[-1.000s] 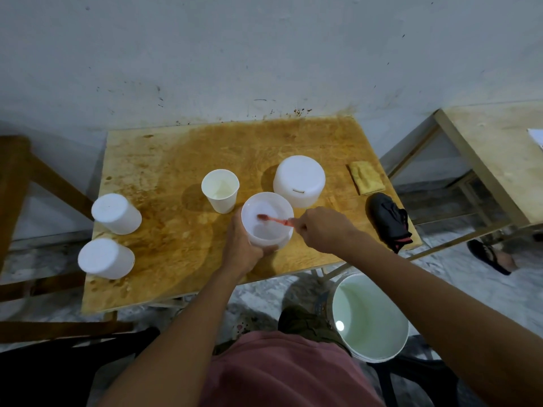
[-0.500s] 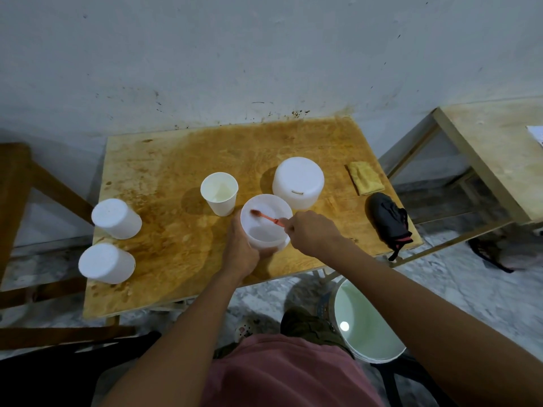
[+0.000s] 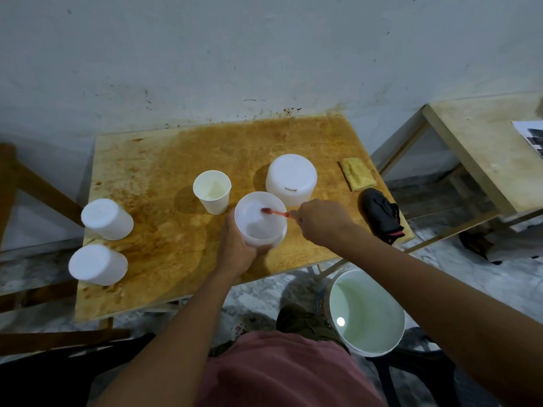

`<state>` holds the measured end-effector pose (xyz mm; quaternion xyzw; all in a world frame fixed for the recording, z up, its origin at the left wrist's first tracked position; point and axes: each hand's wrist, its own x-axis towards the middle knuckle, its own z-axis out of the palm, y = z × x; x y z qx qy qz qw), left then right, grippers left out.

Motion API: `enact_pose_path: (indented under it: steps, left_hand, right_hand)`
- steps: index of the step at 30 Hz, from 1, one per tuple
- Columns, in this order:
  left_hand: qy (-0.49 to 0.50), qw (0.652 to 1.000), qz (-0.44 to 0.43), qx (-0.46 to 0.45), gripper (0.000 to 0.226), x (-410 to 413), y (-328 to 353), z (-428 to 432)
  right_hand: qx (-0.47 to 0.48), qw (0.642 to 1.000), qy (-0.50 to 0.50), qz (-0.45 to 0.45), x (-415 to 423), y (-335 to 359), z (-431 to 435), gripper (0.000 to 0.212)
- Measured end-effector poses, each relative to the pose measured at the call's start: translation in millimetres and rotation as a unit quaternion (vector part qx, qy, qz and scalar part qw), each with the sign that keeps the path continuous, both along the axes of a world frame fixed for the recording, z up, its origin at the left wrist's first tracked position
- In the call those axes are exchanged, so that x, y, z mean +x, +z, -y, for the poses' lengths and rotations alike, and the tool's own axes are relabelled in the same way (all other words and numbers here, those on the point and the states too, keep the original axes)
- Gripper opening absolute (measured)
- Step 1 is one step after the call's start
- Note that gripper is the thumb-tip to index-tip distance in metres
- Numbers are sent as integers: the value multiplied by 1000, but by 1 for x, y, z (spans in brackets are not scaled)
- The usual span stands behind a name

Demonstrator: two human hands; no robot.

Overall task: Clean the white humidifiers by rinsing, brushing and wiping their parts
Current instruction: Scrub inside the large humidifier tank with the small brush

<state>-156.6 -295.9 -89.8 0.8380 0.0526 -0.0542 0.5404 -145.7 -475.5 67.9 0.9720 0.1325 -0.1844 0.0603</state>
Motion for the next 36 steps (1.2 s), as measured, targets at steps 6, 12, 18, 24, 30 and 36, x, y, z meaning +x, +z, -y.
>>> enact_pose_path:
  steps: [6, 12, 18, 24, 30, 36]
  left_hand:
    - [-1, 999, 29, 36, 118, -7, -1, 2]
    - [0, 998, 32, 59, 116, -7, 2, 3]
    - [-1, 995, 15, 103, 116, -8, 10, 8]
    - [9, 992, 18, 124, 116, -6, 11, 10]
    - [1, 994, 8, 110, 117, -8, 10, 7]
    - [17, 993, 3, 115, 114, -6, 14, 11]
  right_hand:
    - [24, 999, -19, -14, -3, 0, 7, 31]
    - [20, 998, -34, -53, -4, 6, 6, 29]
    - [-113, 993, 19, -6, -1, 29, -10, 7]
    - [8, 986, -10, -166, 5, 27, -21, 19]
    - [-77, 994, -6, -79, 8, 41, -9, 11]
    - [87, 971, -25, -223, 9, 27, -21, 33]
